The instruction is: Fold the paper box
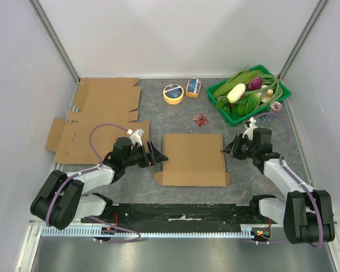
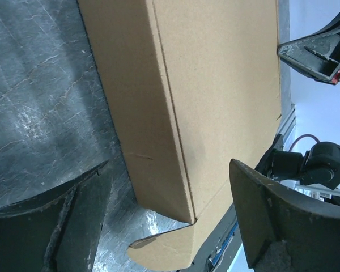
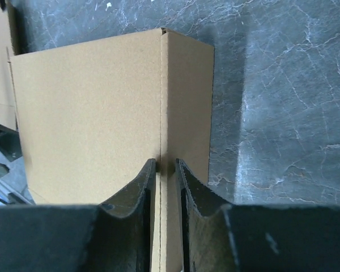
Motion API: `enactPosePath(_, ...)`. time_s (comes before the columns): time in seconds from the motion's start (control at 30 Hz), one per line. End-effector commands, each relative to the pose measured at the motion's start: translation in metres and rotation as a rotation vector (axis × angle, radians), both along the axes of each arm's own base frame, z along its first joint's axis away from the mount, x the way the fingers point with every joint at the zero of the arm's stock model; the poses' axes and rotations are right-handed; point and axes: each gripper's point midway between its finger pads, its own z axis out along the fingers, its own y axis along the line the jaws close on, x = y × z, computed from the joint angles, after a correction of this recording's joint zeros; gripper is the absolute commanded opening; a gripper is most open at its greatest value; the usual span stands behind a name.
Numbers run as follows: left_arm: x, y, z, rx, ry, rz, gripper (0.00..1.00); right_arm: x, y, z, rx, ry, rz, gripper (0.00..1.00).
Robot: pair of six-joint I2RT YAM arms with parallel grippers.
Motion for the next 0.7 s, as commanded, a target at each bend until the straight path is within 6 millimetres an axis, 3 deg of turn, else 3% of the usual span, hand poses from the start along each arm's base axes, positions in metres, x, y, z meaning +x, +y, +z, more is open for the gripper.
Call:
enactPosePath(0.0, 0.005, -0.006, 0.005, -0.04, 0.009, 0.002, 0.9, -0.008, -0.014, -0.021, 0.041, 0.054, -0.027, 0.23)
enactPosePath(0.1, 0.008, -0.009, 0.006, -0.057, 0.015, 0.0, 0.95, -0.012, -0.02, -0.031, 0.047, 0.083, -0.031, 0.2)
enactPosePath(0.47, 0.013, -0.029, 0.009, -0.171, 0.075, -0.052, 0.98, -0.02, -0.039, -0.059, 0.05, 0.22, -0.112, 0.09)
enactPosePath(0.67, 0.017, -0.031, 0.002, -0.168, 0.114, -0.038, 0.98, -0.02, -0.048, -0.063, 0.063, 0.241, -0.16, 0.06)
